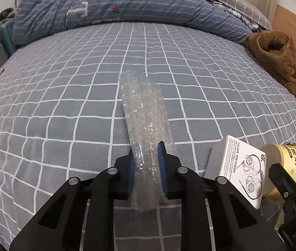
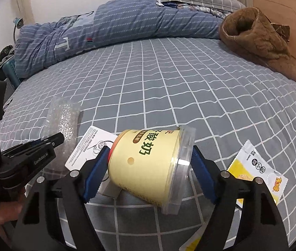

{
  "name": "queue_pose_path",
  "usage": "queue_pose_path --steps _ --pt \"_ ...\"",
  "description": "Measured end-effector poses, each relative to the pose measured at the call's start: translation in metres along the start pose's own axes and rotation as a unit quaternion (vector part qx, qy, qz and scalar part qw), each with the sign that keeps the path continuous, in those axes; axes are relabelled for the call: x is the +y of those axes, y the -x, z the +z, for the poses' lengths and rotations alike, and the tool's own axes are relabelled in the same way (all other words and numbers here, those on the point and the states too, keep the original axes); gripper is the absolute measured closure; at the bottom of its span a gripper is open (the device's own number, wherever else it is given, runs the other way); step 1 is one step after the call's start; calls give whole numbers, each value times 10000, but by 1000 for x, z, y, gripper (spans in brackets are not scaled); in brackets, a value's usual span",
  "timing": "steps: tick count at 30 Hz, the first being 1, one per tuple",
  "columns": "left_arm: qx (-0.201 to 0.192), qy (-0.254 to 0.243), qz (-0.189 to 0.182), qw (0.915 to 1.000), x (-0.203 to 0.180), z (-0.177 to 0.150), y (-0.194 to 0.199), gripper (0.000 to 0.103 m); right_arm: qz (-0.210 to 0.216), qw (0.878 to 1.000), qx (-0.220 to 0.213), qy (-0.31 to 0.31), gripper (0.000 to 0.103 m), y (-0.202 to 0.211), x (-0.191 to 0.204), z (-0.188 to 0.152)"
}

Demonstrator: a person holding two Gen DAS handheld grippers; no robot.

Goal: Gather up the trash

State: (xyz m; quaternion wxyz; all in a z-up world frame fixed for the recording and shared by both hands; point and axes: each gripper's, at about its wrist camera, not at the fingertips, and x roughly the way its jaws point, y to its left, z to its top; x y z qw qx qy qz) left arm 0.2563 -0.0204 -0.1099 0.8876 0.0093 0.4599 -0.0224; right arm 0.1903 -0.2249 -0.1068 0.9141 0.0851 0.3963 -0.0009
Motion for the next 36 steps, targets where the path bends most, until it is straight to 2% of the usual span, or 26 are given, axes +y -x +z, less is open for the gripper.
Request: queue_pose_path --steps 5,17,23,30,36 --pt "-17 69 -117 9999 4 1 8 89 28 10000 -41 7 29 4 -2 2" --pt "0 134 -229 9996 4 -5 19 91 95 9998 -169 61 29 20 -2 7" --pt "-208 144 -321 9992 2 -7 40 91 105 9996 -202 161 29 26 -2 7" --pt "-357 3 -177 9992 -5 -14 57 91 139 9994 -252 206 29 38 -3 6" --pt "-385 16 -221 9990 -7 -21 70 91 165 9991 -291 263 29 51 0 6"
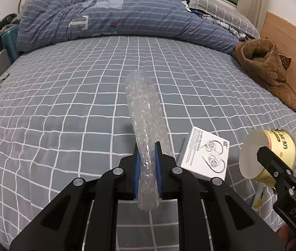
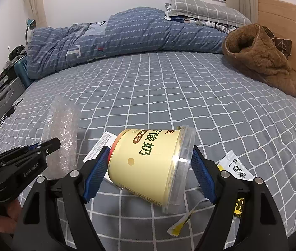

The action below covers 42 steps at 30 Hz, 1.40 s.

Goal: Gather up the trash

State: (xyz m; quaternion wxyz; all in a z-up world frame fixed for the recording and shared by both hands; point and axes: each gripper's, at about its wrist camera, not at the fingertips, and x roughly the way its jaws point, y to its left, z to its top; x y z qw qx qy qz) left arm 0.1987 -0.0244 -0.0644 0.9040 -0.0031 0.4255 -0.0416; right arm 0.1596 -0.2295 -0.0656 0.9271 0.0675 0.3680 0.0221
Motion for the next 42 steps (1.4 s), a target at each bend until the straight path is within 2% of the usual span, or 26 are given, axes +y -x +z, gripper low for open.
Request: queue_pose_path --steps 18,31,42 --pt "34 44 14 10000 1 -40 37 91 116 9998 -148 120 29 39 10 -14" --pt "-105 -12 61 9999 -5 -59 74 91 153 9994 -216 214 29 70 20 -35" --pt "-77 28 99 9999 0 -87 99 91 168 9990 -268 302 29 95 25 -49"
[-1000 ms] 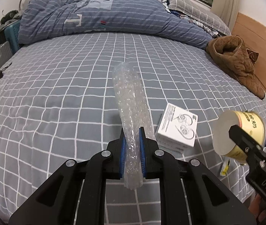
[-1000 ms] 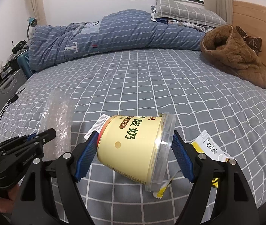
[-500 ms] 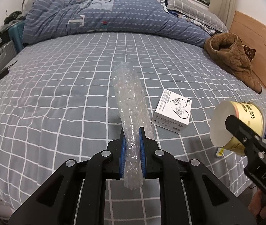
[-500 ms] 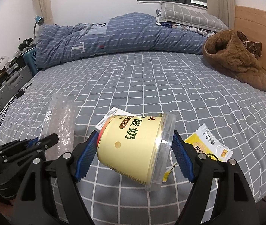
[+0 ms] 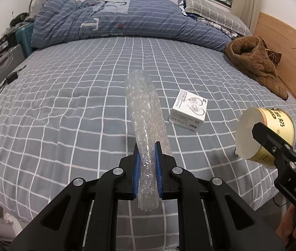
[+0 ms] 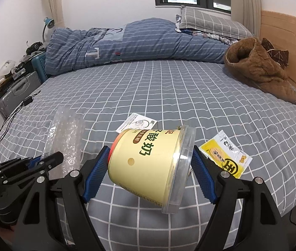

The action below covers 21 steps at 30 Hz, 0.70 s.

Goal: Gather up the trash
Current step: 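Carry the bubble wrap and yellow tub with both tools over the floor bin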

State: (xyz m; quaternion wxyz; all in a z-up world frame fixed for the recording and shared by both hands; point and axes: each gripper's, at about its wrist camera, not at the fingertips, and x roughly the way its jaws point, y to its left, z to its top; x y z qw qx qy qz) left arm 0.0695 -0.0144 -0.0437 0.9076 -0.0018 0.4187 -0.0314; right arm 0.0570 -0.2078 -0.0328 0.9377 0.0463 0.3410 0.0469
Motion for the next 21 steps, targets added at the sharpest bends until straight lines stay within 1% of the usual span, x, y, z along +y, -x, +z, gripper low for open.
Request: queue_pose_path --steps 6,21 --pt "51 21 11 10000 1 -16 11 91 19 10000 -11 49 29 12 4 -7" --pt "-12 -13 10 10000 1 -50 50 91 106 9998 34 159 29 51 17 -37"
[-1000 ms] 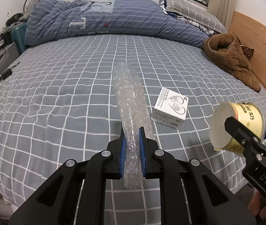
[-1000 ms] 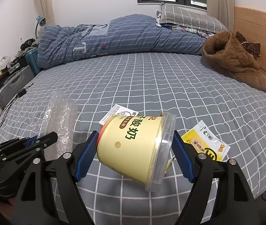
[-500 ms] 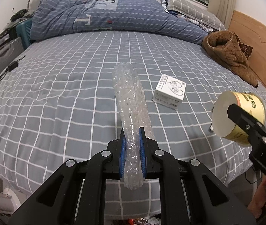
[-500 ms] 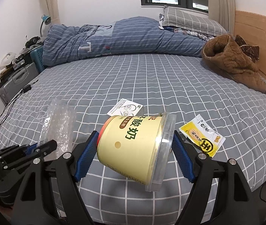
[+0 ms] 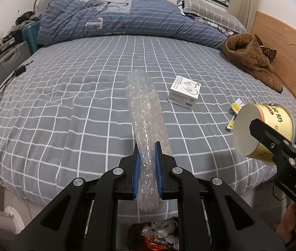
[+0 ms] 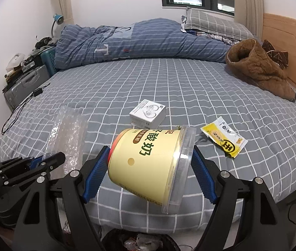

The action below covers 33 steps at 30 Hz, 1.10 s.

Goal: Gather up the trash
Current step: 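Carry the bubble wrap and yellow tub with both tools over the floor bin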

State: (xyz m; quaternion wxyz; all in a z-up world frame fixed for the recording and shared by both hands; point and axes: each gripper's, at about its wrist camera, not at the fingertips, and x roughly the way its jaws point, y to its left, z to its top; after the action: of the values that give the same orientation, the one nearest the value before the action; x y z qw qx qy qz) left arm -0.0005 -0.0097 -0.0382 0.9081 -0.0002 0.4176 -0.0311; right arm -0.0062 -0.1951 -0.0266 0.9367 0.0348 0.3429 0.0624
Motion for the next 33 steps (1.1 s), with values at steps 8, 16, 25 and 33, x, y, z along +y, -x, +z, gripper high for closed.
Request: queue_pose_path --steps 8,16,25,33 --pt "16 1 0 10000 0 -18 15 91 48 10000 28 67 29 17 5 -16" --pt "116 25 -13 9999 0 -43 27 91 92 9998 149 130 29 30 11 -38" --pt "276 90 -27 9996 4 -74 39 91 130 9991 318 266 29 43 21 -67" --pt "397 57 -55 9992 1 -98 53 91 185 9982 438 377 29 55 32 -88"
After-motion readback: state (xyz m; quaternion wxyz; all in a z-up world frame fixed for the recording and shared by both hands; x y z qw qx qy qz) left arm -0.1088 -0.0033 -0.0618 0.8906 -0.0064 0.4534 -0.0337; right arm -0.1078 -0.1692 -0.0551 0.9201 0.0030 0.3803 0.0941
